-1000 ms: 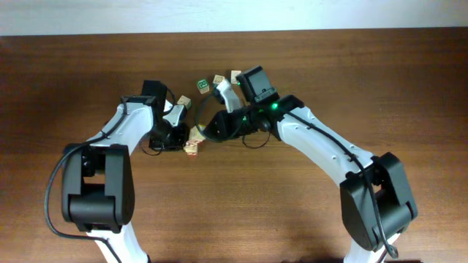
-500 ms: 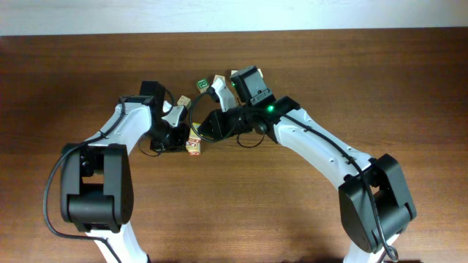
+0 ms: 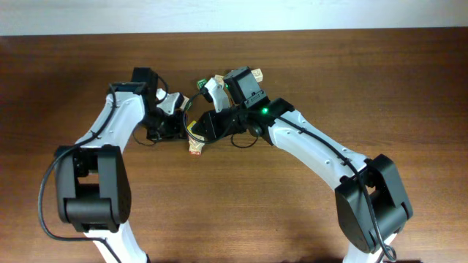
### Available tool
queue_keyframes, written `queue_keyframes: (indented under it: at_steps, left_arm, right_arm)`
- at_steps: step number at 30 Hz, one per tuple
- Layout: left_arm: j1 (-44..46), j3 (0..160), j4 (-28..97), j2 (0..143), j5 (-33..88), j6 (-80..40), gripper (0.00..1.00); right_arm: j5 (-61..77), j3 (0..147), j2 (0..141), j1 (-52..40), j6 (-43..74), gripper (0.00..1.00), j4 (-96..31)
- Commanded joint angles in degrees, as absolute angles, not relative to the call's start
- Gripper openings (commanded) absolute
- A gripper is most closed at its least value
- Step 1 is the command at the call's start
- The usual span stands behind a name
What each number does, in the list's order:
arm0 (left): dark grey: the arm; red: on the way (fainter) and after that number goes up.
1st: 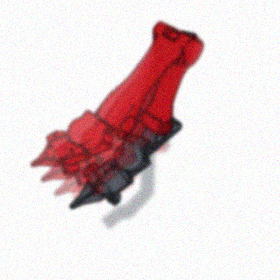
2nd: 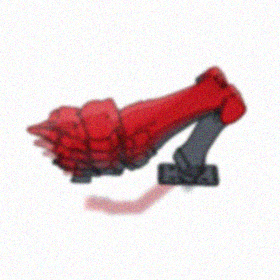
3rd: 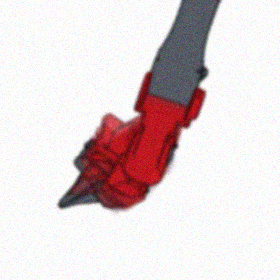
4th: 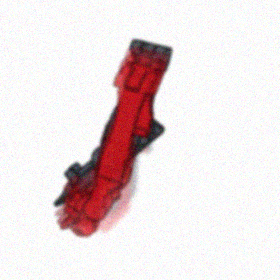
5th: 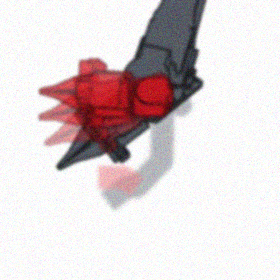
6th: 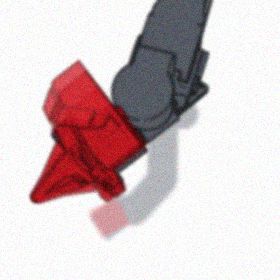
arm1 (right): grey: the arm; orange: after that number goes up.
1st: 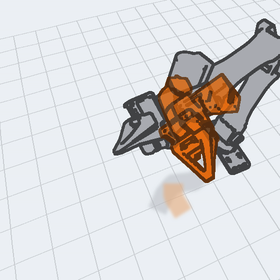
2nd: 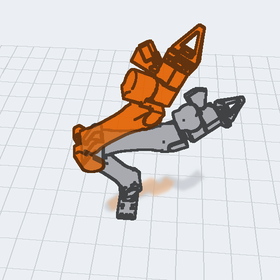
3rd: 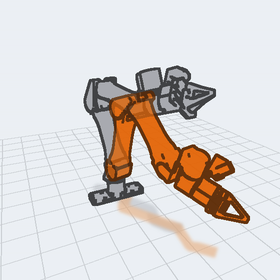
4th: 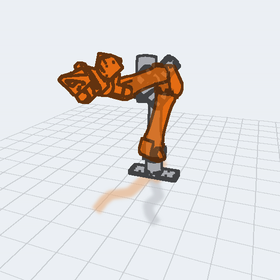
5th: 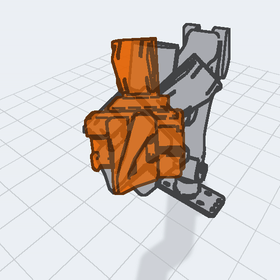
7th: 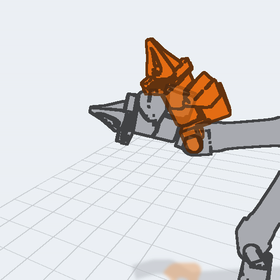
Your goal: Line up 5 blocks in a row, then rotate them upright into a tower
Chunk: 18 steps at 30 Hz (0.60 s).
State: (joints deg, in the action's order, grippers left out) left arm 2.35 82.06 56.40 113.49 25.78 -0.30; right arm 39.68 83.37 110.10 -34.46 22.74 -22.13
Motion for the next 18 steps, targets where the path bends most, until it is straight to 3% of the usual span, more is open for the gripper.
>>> queue_keyframes:
  at_steps: [1, 9, 18]
  left_arm:
    - [-0.05, 83.11, 57.10, 113.67, 27.20, -0.82, 0.00]
    - [-4.78, 83.11, 56.88, 113.67, 20.97, -0.84, 0.00]
    - [-5.54, 83.11, 56.27, 113.67, 20.97, -0.84, 0.00]
  right_arm:
    - [36.10, 82.63, 112.97, -35.29, 23.05, 0.04, -23.09]
    - [36.10, 82.63, 112.97, -35.29, 23.03, 0.05, -23.09]
    - [36.71, 84.31, 112.97, -35.29, 23.03, 0.27, -23.90]
